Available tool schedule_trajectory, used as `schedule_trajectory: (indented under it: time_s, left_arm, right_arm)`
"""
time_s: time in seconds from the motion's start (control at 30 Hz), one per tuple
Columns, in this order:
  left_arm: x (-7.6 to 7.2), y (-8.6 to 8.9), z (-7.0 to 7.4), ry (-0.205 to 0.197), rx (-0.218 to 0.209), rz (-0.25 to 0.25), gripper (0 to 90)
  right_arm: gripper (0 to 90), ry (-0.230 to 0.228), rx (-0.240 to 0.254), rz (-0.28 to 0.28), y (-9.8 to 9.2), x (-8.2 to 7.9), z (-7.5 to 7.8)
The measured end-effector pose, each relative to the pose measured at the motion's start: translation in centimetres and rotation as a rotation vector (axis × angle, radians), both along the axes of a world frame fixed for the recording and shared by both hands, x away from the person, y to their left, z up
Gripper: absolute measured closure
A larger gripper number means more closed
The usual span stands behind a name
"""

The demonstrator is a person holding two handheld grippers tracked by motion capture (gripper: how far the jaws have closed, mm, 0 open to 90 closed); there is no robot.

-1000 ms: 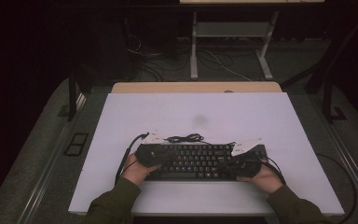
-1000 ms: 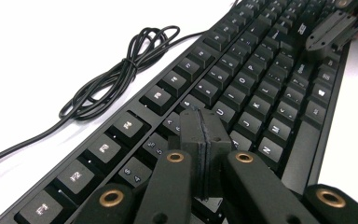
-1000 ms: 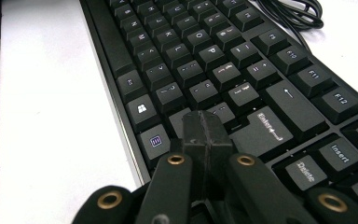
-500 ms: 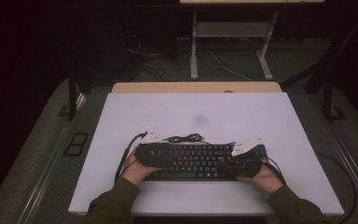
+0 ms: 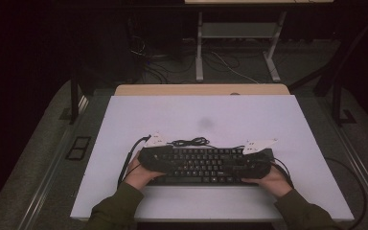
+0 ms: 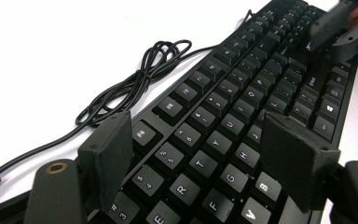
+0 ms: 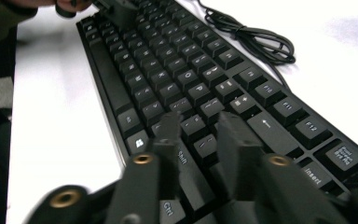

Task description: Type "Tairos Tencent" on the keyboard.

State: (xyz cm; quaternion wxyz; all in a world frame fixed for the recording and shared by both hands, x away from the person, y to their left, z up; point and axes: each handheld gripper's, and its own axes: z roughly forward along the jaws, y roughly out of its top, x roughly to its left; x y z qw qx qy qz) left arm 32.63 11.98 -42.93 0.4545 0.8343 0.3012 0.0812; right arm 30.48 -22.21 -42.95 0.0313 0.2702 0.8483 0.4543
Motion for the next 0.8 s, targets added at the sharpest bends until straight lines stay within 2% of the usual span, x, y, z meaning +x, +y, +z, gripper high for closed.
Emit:
schedule_trajectory:
  time_s: [0.13, 0.27, 0.43, 0.8]
  left_arm:
    - [-0.08, 0.06, -0.04, -0.001, 0.004, -0.004, 24.6]
    - [-0.25, 0.13, -0.07, -0.004, 0.002, -0.004, 24.3]
    - [-0.45, 0.23, -0.16, -0.005, 0.003, -0.006, 24.3]
    - [-0.78, 0.75, -0.23, -0.014, -0.009, 0.012, 24.3]
  right_arm:
    - [56.9, 0.002, 0.012, -0.008, 0.14, 0.19, -0.06]
    - [42.6, 0.005, 0.023, -0.021, 0.31, 0.34, -0.11]
    - [29.9, -0.012, 0.043, -0.051, 0.28, 0.59, -0.03]
    - [19.0, -0.019, 0.063, -0.077, 0.58, 0.97, 0.07]
